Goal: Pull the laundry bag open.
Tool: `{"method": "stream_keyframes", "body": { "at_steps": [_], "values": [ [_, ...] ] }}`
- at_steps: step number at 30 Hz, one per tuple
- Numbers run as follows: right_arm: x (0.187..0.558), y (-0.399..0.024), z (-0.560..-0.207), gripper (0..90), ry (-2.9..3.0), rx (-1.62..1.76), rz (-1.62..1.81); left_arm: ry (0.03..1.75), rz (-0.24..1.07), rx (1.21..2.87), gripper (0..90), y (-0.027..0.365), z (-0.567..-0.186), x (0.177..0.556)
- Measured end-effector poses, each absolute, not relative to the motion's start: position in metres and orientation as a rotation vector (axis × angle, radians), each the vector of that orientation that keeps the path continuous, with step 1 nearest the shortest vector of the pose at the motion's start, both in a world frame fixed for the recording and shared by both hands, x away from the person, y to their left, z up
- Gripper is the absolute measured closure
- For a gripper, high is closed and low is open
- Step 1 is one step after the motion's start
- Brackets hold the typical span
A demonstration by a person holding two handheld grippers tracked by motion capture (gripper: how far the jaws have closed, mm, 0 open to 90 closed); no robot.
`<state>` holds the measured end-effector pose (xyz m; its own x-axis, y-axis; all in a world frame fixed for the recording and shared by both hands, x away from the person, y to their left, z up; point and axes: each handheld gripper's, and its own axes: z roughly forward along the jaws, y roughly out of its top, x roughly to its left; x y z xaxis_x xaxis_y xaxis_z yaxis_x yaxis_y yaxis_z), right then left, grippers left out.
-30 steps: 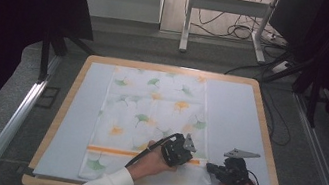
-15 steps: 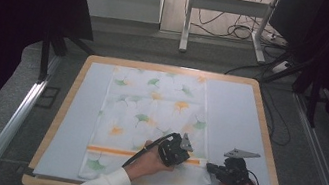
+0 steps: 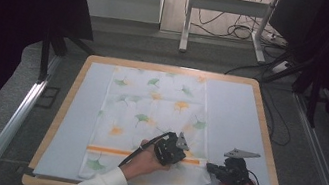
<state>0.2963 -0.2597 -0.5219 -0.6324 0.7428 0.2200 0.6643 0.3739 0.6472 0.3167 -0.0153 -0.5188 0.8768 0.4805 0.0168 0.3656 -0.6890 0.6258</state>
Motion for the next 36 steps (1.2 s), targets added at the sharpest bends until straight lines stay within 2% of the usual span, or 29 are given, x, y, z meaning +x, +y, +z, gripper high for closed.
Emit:
{"method": "stream_keyframes", "body": {
  "at_steps": [36],
  "values": [
    [0.296, -0.259, -0.522, 89.4, 2.509, 1.293, 1.097, 0.661, 0.250, 2.405, 90.0, 0.018, -0.520, 0.312]
  ]
}}
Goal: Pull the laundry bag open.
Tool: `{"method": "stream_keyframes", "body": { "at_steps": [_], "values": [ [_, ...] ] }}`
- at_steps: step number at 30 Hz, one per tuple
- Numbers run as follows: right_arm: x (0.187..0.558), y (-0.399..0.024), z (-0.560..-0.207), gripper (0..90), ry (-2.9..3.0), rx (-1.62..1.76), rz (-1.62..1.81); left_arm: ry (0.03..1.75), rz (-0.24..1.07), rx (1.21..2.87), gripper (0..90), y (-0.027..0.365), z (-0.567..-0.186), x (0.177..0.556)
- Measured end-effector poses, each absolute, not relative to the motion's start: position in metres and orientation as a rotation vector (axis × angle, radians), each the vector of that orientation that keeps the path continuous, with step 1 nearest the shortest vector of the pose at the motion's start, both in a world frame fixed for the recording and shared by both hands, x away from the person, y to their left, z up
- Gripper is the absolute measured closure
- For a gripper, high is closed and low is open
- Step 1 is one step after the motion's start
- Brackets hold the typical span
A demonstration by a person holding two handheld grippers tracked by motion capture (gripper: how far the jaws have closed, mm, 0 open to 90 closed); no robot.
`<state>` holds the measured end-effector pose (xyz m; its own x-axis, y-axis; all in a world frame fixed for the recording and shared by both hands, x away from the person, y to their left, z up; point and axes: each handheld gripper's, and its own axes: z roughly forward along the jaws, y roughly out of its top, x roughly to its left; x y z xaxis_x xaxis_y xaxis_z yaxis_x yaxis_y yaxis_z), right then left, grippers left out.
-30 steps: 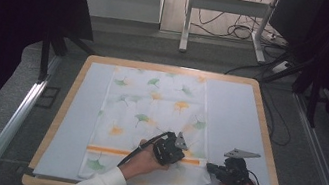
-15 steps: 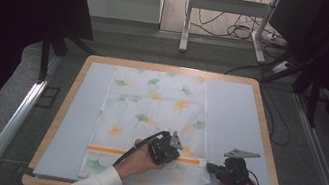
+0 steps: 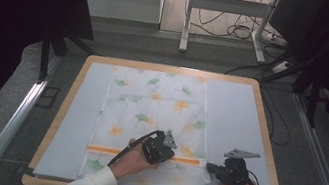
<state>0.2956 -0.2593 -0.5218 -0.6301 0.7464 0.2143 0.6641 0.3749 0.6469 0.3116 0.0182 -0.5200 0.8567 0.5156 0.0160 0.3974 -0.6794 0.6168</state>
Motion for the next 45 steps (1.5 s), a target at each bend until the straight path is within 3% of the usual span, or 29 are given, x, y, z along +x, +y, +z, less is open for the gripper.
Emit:
{"method": "stream_keyframes", "body": {
  "at_steps": [45],
  "values": [
    [0.293, -0.259, -0.521, 89.4, 2.501, 1.266, 1.083, 0.781, 0.244, 2.354, 90.0, 0.058, -0.524, 0.303]
  ]
}}
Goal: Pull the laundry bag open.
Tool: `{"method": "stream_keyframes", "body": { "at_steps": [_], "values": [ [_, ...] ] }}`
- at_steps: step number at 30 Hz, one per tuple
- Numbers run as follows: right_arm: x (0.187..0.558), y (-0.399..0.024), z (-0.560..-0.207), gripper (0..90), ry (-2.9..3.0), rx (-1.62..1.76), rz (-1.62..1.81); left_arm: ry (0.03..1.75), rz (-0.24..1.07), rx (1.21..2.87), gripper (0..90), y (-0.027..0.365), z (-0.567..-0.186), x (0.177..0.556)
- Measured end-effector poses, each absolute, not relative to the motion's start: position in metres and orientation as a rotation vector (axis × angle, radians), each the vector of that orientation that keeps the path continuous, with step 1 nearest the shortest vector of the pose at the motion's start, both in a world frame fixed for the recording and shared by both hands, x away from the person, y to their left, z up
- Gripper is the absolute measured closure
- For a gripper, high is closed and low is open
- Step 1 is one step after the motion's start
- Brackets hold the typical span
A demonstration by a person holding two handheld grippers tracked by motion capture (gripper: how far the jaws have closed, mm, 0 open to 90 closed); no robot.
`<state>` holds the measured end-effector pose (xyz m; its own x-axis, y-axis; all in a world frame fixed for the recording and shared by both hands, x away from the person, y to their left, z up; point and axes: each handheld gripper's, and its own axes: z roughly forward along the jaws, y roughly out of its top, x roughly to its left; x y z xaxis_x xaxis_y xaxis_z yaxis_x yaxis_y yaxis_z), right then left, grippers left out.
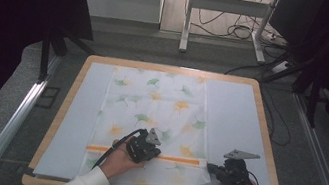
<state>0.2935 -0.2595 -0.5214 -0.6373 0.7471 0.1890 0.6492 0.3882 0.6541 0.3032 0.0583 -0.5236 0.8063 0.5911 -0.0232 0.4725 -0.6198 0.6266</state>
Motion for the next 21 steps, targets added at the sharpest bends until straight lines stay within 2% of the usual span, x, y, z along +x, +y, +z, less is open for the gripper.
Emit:
{"method": "stream_keyframes", "body": {
  "at_steps": [11, 21],
  "values": [
    [0.294, -0.257, -0.520, 89.3, 2.499, 1.272, 1.084, 0.772, 0.261, 2.368, 90.0, 0.055, -0.524, 0.303],
    [0.303, -0.226, -0.513, 89.3, 2.531, 1.196, 1.106, 0.775, 0.254, 2.367, 90.0, 0.054, -0.524, 0.304]
  ]
}}
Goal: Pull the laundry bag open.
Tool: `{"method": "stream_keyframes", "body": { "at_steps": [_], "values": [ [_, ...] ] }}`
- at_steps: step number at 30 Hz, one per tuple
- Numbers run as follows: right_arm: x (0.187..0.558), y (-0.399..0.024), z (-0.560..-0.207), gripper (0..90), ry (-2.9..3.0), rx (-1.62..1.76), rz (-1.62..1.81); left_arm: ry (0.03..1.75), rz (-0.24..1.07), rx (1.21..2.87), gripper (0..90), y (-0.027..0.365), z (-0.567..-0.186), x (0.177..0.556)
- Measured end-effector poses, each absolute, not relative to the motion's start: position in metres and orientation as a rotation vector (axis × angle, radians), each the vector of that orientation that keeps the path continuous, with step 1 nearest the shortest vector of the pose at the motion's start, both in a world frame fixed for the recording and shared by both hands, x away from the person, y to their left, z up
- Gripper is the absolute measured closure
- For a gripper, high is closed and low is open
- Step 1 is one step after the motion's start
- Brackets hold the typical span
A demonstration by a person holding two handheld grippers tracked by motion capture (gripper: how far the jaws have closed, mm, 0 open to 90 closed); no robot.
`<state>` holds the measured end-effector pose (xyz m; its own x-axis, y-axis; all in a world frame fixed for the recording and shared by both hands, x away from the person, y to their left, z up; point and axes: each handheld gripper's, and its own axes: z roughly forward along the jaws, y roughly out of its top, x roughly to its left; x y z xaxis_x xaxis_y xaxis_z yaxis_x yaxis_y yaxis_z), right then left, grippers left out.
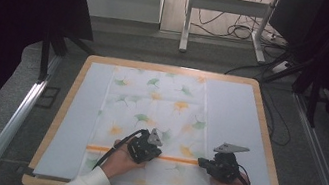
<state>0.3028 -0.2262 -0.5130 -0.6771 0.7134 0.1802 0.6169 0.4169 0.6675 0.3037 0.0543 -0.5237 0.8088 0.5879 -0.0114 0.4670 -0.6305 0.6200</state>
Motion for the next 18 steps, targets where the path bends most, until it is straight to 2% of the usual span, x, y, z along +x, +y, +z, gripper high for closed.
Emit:
{"method": "stream_keyframes", "body": {
  "at_steps": [6, 18],
  "values": [
    [0.312, -0.212, -0.520, 89.3, 2.578, 1.220, 1.045, 0.762, 0.271, 2.375, 90.0, 0.053, -0.523, 0.303],
    [0.313, -0.217, -0.522, 89.4, 2.577, 1.262, 1.068, 0.743, 0.292, 2.402, 90.0, 0.055, -0.522, 0.302]
  ]
}}
